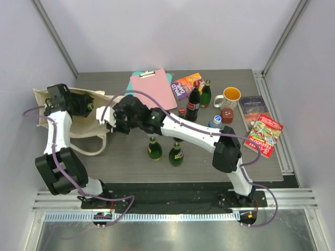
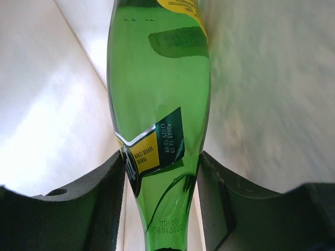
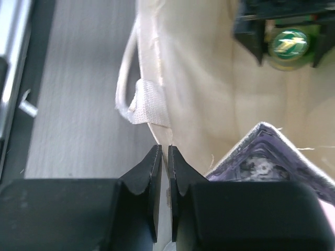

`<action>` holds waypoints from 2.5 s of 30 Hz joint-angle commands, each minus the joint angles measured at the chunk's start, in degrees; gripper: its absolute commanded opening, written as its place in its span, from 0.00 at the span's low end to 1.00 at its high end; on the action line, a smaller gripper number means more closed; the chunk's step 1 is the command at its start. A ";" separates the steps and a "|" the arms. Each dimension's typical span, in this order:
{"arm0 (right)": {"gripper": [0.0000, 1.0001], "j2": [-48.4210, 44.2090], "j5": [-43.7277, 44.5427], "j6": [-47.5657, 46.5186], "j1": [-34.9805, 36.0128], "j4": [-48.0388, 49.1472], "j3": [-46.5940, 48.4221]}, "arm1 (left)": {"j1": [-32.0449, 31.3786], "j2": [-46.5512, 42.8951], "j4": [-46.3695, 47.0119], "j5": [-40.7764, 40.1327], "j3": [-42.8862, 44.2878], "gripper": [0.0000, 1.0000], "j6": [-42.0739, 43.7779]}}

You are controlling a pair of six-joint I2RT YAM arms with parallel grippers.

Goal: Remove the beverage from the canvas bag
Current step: Take out the drink from the canvas bag.

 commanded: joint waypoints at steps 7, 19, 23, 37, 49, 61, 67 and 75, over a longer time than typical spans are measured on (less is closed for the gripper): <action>0.19 3.36 2.60 6.07 -4.69 4.40 10.21 | 0.45 -8.35 10.90 4.87 2.74 0.00 -5.97; 0.41 4.77 3.21 10.11 -6.27 7.48 14.16 | 0.01 -12.31 10.55 7.16 5.72 0.00 -9.67; 0.52 3.55 2.25 10.73 -6.97 7.83 15.22 | -0.51 -13.19 10.55 7.95 7.21 0.00 -10.28; 0.68 -2.34 -8.03 14.85 -9.69 5.55 16.45 | -0.95 -18.99 7.65 11.20 8.62 0.00 -10.90; 0.70 -4.54 -15.16 21.18 -12.86 4.93 16.02 | -0.95 -23.47 2.99 15.77 10.46 0.00 -9.94; 0.72 -9.55 -17.62 22.06 -14.53 4.31 11.71 | -0.95 -26.02 0.88 21.66 10.64 0.00 -6.51; 0.72 -11.75 -19.46 25.13 -15.41 4.58 9.16 | -0.87 -28.04 1.58 24.03 9.15 0.00 -6.33; 0.73 -12.72 -23.41 36.81 -17.87 11.16 6.17 | -0.95 -30.33 2.63 26.32 6.70 0.00 -5.71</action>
